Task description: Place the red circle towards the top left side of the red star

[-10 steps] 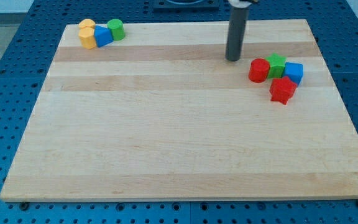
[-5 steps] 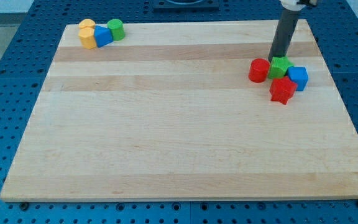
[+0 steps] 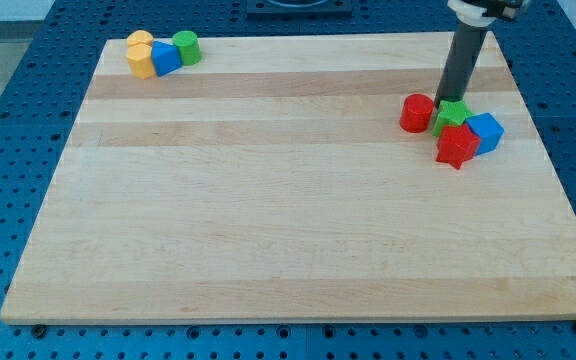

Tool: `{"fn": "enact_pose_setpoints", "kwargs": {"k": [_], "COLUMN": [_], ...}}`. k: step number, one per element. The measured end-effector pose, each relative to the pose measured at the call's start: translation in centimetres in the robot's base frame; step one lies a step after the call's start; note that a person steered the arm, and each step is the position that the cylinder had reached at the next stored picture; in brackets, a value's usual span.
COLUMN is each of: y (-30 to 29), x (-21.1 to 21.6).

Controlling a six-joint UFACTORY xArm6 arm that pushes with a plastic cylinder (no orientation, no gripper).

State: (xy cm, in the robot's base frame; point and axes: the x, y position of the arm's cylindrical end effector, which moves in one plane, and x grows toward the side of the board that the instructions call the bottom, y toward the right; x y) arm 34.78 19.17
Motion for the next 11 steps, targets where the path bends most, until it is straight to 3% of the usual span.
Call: {"fn": "enact_pose_setpoints", "kwargs": {"k": [2, 4, 9, 11], "y": [1.5, -3.0, -5.2, -5.2], "x": [-4.8, -3.1, 1.7, 1.5]}}
